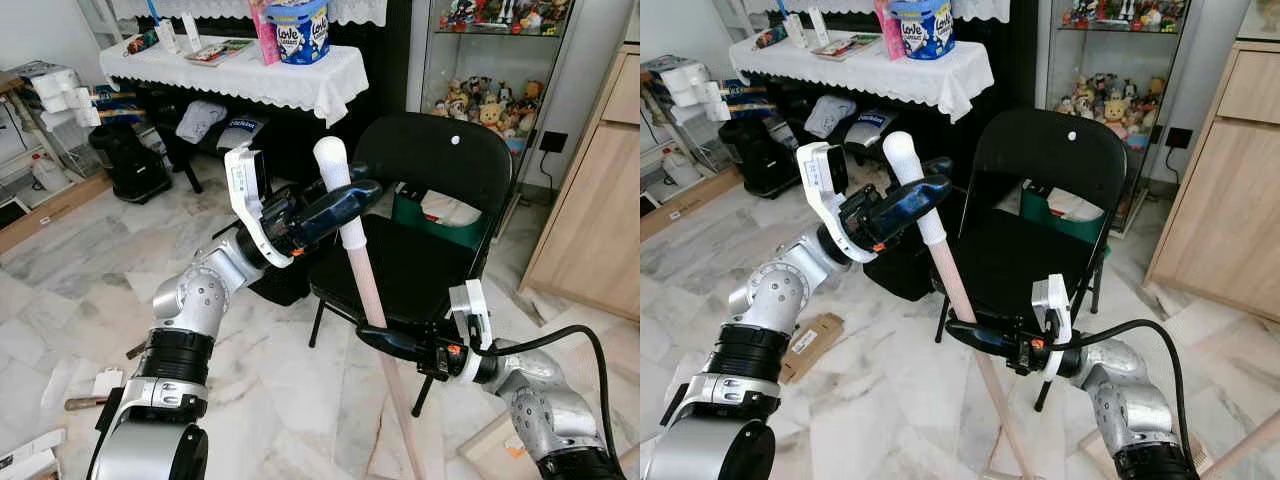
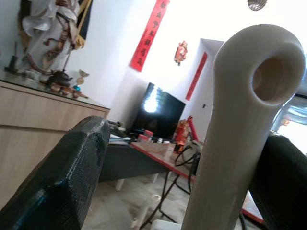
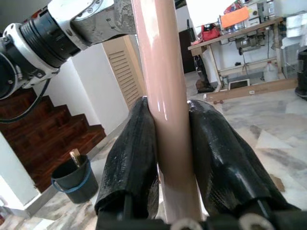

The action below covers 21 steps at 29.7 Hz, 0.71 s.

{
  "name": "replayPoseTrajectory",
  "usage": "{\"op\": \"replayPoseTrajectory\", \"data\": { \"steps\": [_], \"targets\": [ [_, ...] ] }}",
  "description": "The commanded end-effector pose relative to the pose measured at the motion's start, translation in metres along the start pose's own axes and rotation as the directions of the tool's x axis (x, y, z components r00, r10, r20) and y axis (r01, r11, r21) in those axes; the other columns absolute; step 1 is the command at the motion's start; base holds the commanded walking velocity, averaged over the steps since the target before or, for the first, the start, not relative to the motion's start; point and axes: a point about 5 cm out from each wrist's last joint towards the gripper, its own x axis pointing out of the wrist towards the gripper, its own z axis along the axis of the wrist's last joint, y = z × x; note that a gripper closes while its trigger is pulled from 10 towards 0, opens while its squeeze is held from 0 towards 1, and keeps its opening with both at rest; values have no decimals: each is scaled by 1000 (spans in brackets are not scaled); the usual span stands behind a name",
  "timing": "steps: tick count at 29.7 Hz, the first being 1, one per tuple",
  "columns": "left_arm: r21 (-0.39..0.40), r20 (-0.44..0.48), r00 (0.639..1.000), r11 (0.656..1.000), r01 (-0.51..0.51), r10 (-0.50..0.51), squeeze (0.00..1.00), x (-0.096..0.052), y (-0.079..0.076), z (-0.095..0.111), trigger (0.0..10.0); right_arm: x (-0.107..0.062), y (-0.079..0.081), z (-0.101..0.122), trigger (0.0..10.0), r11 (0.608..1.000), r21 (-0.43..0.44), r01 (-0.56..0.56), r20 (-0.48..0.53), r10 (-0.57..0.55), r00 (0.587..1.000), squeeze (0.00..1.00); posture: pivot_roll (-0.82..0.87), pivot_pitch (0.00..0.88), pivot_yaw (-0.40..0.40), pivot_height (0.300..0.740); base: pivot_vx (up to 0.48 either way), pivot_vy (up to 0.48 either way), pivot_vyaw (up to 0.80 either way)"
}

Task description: Sweep floor

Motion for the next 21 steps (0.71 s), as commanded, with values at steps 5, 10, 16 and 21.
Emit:
{"op": "replayPoseTrajectory", "data": {
  "steps": [5,10,16,21],
  "targets": [
    [33,-63,997,998,46,-44,0,-3,-7,-3,10000,6,6,-7,0,997,71,-41,29,39,999,0,-101,0,148,740,0,0,0],
    [103,-148,988,994,47,-31,0,-1,-8,-11,10000,6,5,-7,0,997,71,-31,28,29,999,0,-101,0,149,740,0,0,0],
    [165,-145,989,985,53,-29,0,0,-10,-3,10000,7,5,-8,0,997,71,-28,31,26,999,0,-103,0,151,740,0,0,0],
    [202,-153,987,977,68,-37,0,1,-12,2,10000,7,6,-8,0,997,74,-33,34,30,999,0,-103,0,151,740,0,0,0]
  ]
}}
